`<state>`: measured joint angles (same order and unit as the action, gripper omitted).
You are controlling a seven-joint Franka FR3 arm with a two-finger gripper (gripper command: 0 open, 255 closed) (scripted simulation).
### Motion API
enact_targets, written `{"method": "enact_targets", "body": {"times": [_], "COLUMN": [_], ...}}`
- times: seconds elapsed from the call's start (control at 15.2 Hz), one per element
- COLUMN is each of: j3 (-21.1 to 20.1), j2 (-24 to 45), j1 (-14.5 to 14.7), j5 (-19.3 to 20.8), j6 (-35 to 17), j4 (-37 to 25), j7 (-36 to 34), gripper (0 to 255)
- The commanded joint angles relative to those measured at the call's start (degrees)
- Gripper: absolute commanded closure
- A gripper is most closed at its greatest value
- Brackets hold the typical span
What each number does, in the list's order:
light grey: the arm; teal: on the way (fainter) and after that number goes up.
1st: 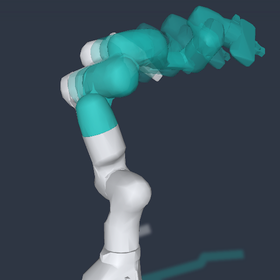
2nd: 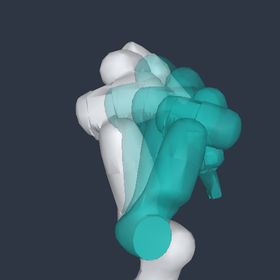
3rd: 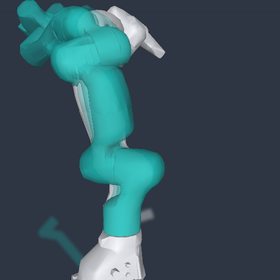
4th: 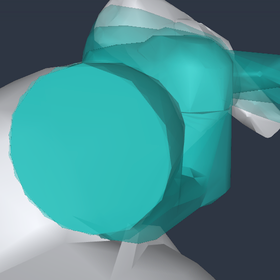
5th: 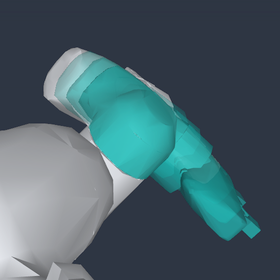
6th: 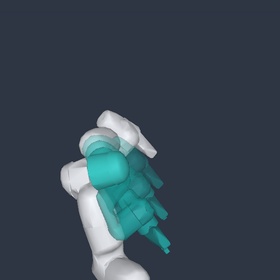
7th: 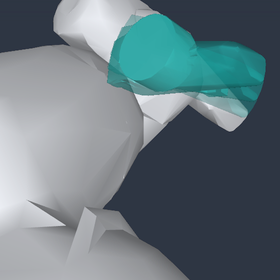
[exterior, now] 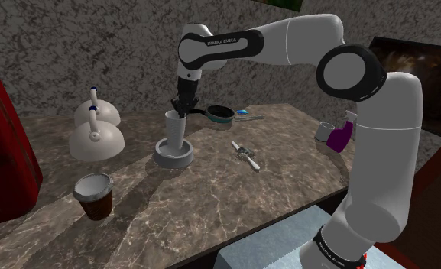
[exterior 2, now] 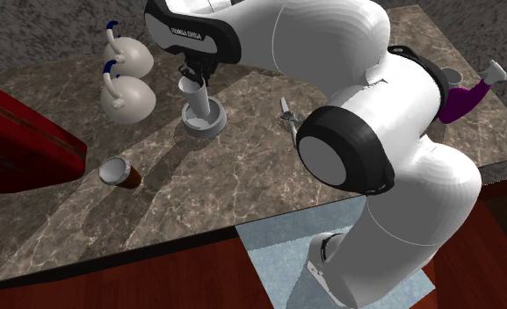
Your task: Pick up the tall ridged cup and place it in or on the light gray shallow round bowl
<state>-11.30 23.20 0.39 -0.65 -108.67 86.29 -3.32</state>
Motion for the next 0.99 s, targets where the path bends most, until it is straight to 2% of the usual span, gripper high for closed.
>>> {"method": "enact_targets", "body": {"times": [0.0,0.07,0.13,0.46,0.73,0.92], "j3": [0.0,0.0,0.0,0.0,0.0,0.0], "j2": [0.0,0.0,0.0,0.0,-0.6,-0.6], "j1": [0.0,0.0,0.0,0.0,-0.1,-0.1], "j5": [0.0,0.0,0.0,0.0,-0.1,-0.1], "j6": [0.0,0.0,0.0,0.0,7.0,7.0], "j4": [0.0,0.0,0.0,0.0,-6.4,-6.4], "j7": [0.0,0.0,0.0,0.0,0.0,0.0], "gripper": [255,255,0,0,0,0]}}
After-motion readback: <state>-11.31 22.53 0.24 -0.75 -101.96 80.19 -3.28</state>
